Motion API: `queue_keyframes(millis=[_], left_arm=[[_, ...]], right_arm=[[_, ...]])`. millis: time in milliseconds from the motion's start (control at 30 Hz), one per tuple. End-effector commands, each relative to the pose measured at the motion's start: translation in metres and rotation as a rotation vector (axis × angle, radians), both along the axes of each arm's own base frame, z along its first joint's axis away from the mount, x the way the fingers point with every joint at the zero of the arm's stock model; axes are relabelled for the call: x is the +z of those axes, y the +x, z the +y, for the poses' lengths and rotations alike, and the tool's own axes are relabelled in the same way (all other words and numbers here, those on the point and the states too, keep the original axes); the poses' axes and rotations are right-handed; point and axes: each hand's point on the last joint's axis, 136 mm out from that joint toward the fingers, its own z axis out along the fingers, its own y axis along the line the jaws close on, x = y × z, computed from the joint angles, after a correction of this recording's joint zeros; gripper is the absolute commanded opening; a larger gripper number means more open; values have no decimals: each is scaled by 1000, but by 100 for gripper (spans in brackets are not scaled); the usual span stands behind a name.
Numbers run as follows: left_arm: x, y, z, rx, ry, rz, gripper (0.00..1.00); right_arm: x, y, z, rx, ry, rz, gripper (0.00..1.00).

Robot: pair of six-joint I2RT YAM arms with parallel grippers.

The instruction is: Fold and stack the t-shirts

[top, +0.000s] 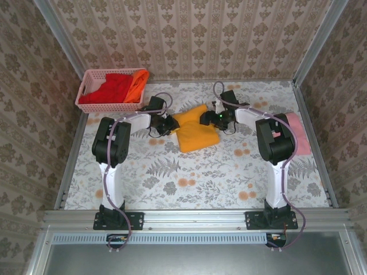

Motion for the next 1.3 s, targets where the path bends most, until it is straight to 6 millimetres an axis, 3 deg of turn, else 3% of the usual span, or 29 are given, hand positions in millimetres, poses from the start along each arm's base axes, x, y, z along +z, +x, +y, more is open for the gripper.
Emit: queue_keyframes(millis=[0, 167, 267, 367, 433, 600, 700, 900, 967, 1267], left_arm=[[-27, -17, -2, -23, 32, 86, 22], [-27, -19, -1, -27, 30, 82, 22], [-26, -20, 0, -23, 30, 78, 22], [-21, -20, 1, -20, 33, 58, 29], [-12, -17, 2, -15, 33, 26, 45], [25, -7, 10, 16, 49, -108, 85], [53, -2, 14, 13, 59, -238, 100], [107, -6, 3, -207, 102, -641, 100], [118, -21, -17, -343, 97, -752, 100], [150, -45, -43, -575, 11, -920, 100]], right_arm=[[-5, -12, 26, 62, 72, 36, 73], [-4, -13, 43, 101, 82, 27, 66], [-10, -13, 41, 92, 53, 32, 53], [-8, -12, 37, 99, 19, 15, 23], [-4, -12, 32, 122, -21, -9, 0], [11, -12, 5, 168, -181, -86, 0], [20, -11, -24, 186, -316, -135, 0], [33, -16, -93, 242, -571, -209, 0], [38, -18, -116, 269, -646, -231, 0], [50, -35, -213, 345, -867, -250, 0]])
